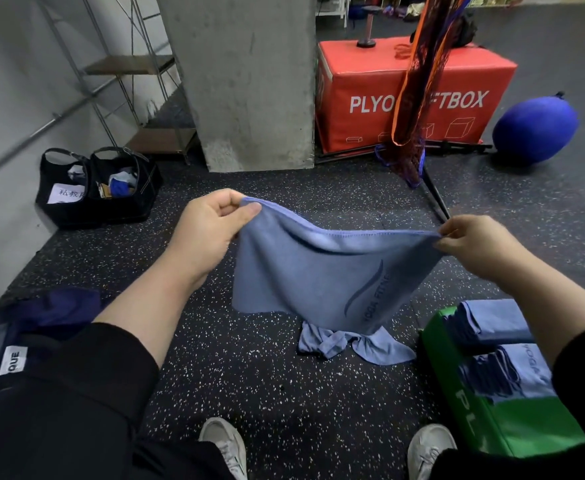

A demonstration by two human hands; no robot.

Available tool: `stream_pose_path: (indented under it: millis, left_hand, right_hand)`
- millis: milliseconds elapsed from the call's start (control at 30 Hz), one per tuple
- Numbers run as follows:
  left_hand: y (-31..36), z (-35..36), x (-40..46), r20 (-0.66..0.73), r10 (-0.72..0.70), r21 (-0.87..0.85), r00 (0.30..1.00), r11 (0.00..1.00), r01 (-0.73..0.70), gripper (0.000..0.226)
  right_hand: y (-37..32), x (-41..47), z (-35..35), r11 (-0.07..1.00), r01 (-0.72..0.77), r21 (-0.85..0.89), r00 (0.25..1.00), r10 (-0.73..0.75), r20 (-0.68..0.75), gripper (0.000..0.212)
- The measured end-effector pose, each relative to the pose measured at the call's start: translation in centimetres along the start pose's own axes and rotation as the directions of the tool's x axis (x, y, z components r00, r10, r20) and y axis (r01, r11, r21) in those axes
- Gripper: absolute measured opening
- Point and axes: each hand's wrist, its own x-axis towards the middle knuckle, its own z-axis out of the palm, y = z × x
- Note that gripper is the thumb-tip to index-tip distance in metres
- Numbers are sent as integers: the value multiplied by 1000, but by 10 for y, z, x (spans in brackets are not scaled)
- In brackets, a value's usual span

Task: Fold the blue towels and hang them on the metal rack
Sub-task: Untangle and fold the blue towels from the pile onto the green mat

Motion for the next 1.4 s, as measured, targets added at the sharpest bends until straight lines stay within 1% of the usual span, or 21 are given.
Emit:
stream_pose_path:
  millis: [67,100,133,200,267,300,400,433,500,600,667,700,767,833,900,967,1000,1100,1200,1267,1400]
  left_hand:
    - [7,13,2,32,28,29,999,999,-29,13]
    - [9,18,3,69,47,85,997,995,-52,15]
    - [13,24,4,123,76,166,989,981,-96,16]
    - [20,37,2,252,112,308,961,933,-189,18]
    - [27,50,-2,349,106,368,931,898,-240,18]
    - [29,55,-3,368,98,382,924,891,-247,16]
    - [29,62,-6,345,73,368,936,907,-206,10]
    - [29,62,-6,328,54,367,943,913,-180,11]
    - [27,59,-7,312,18,354,950,926,-134,15]
    - [22,50,-8,290,-43,223,956,975,-24,19]
    - [18,44,-11,301,-123,170,946,983,74,18]
    - [17,43,-13,330,-175,158,928,979,128,19]
    - [10,43,-17,396,-275,106,876,961,254,30]
    - [3,43,-22,417,-307,69,856,949,307,31]
    - [-6,44,-25,443,-287,116,849,958,263,16]
    - [-17,44,-26,493,-303,171,816,953,251,23]
    - [-22,43,-25,487,-320,235,813,944,230,23]
    - [-31,39,-21,400,-380,455,834,872,180,12]
    - [-38,29,-16,329,-407,599,852,787,145,16]
    - [-38,20,-14,281,-406,657,869,742,134,21]
    - [-41,1,-13,182,-365,675,913,721,154,31]
  right_hand:
    - [-6,0,9,995,9,-102,990,6,139,28]
    - [-11,-1,15,994,57,-94,983,-40,180,42]
    - [-20,-4,20,990,133,-43,974,-122,193,52]
    - [-48,-15,31,946,296,134,931,-317,180,61]
    - [-75,-24,41,882,381,279,882,-437,178,64]
    - [-86,-27,46,856,397,330,861,-472,189,62]
    - [-100,-28,62,820,405,404,812,-526,253,32]
    - [-102,-28,67,820,387,423,806,-523,277,29]
    - [-105,-31,73,805,344,484,788,-527,317,36]
    - [-112,-32,76,766,350,539,767,-565,305,52]
    - [-114,-31,76,756,342,558,777,-562,285,59]
    - [-114,-30,75,747,343,569,779,-565,273,55]
    - [-113,-31,74,726,350,592,786,-572,237,34]
    - [-112,-32,72,720,354,597,799,-565,208,21]
    - [-111,-32,69,719,353,599,808,-557,192,20]
    - [-109,-32,64,719,350,600,819,-546,176,19]
    - [-107,-32,60,720,351,598,827,-539,163,17]
    - [-97,-29,50,721,357,594,861,-500,90,18]
    - [-85,-25,43,724,320,611,902,-429,35,22]
    - [-76,-21,42,754,265,601,935,-354,32,29]
    - [-59,-14,45,853,148,500,987,-158,-22,42]
